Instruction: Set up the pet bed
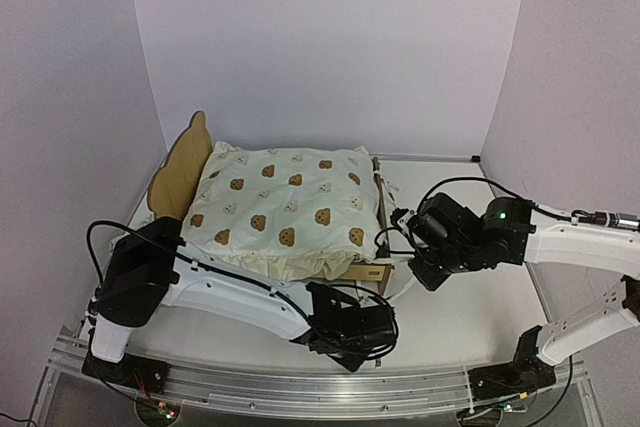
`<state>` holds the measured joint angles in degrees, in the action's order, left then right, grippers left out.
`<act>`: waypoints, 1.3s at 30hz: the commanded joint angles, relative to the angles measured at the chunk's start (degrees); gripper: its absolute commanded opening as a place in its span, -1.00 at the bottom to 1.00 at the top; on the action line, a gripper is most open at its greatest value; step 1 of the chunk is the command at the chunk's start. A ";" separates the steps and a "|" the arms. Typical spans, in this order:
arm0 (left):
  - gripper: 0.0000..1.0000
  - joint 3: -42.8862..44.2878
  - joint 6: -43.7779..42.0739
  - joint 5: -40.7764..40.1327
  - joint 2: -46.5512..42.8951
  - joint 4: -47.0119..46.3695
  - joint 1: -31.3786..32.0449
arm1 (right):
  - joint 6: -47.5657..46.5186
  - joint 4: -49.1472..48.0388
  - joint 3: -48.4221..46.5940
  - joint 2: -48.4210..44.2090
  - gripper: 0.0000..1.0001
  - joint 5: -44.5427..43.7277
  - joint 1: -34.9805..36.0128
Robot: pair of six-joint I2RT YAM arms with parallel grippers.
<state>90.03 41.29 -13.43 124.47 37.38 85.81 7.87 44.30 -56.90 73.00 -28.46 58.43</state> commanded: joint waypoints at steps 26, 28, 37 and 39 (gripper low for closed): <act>0.27 17.32 1.54 -0.36 9.10 8.42 2.36 | 0.59 3.00 -4.15 2.00 -0.98 1.35 -0.30; 0.20 17.61 1.61 -0.60 10.13 8.25 2.34 | 0.59 2.99 -4.11 2.10 -0.98 1.46 -0.31; -0.74 13.99 4.06 -3.10 10.11 10.73 2.34 | 0.89 2.99 -4.71 2.62 -0.98 2.02 -0.35; -0.91 11.09 4.70 -4.21 8.21 10.74 2.34 | 1.21 2.99 -4.58 2.75 -0.98 2.48 -0.35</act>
<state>105.92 43.77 -16.36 134.08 44.55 88.18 8.38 46.74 -60.36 75.20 -26.72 58.41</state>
